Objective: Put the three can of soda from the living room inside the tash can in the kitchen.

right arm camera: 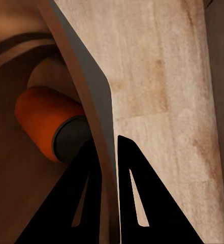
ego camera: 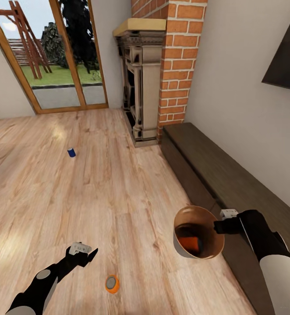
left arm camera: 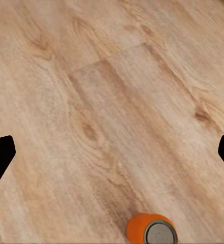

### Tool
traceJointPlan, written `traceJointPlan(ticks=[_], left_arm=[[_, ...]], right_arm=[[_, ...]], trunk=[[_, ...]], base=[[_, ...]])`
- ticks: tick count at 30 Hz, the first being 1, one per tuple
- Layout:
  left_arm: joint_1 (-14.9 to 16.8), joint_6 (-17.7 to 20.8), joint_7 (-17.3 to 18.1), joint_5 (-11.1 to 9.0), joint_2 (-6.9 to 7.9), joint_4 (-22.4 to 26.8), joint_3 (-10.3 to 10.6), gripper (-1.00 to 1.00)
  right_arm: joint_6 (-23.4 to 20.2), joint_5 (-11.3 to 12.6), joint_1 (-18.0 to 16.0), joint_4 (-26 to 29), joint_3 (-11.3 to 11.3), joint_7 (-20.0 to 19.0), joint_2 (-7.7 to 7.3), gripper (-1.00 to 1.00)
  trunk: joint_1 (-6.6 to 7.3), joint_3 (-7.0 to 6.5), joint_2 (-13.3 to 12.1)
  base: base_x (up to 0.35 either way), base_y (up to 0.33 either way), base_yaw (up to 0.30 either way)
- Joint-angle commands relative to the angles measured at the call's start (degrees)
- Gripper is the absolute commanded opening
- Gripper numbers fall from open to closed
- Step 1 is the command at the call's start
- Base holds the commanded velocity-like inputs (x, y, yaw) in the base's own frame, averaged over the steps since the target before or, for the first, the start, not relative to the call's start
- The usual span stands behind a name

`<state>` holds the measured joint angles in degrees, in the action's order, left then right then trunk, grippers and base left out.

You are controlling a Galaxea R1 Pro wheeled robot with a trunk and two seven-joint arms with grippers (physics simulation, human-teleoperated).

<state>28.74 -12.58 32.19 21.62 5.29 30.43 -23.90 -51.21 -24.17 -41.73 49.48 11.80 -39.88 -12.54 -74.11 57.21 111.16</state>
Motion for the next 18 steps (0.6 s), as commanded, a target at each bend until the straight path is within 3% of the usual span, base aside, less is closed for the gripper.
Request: traceJointPlan(ticks=[1,9,18], left_arm=[[0.0,0.0,0.0,0.0,-0.02,0.0,0.0,1.00],[0.0,0.2,0.0,0.1,-0.19,-0.1,0.1,1.00],[0.0,0.3,0.0,0.1,-0.21,-0.1,0.1,1.00]], right_arm=[[-0.4,1.0,0.0,0.0,0.0,-0.2,0.04,-1.00],[-0.4,1.0,0.0,0.0,-0.1,-0.1,0.69,-1.00],[-0.4,1.1,0.5,0.0,-0.4,-0.1,0.85,-1.00]], trunk=[[0.00,-0.01,0.0],[0.00,-0.01,0.0],[0.00,-0.01,0.0]], base=[[0.129,-0.007,0.000],[0.069,-0.002,0.000],[0.187,-0.085,0.000]])
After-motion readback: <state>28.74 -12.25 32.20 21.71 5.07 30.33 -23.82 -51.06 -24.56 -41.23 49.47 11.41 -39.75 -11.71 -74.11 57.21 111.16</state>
